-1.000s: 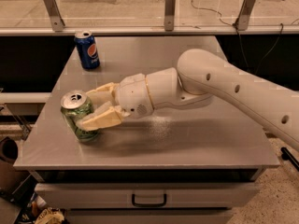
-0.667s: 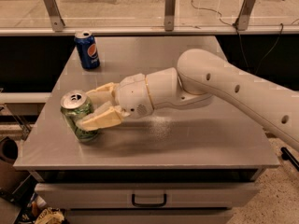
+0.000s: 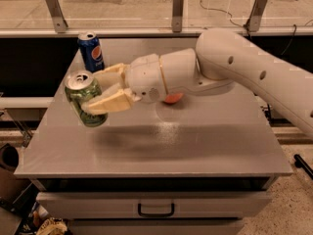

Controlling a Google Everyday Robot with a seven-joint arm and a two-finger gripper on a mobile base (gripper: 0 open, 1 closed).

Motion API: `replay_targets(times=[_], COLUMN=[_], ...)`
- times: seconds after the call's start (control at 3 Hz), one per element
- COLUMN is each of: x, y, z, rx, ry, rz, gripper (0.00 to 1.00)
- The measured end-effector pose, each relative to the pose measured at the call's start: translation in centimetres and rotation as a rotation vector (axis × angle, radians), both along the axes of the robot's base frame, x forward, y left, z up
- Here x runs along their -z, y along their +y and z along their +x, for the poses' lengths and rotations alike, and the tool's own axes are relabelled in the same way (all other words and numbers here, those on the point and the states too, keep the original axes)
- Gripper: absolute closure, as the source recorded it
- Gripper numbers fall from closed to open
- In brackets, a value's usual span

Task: Pick green can

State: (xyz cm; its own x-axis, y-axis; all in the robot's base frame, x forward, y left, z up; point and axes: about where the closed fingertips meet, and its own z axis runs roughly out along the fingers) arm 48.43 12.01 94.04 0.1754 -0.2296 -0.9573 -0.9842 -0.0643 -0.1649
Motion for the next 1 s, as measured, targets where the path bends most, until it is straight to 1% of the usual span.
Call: replay_targets(times=[0.33,0.67,1.0], x=[-4.4,-8.3,-9.0], y=[-0.1,-0.1,-0.1], z=[0.7,1.0,1.0], rx=[0.011,0.015,0.018], ry=[-0.056,-0.109,-0.118], rz=[-0.016,-0.023,-0.018], gripper=[1.00,1.00,1.00])
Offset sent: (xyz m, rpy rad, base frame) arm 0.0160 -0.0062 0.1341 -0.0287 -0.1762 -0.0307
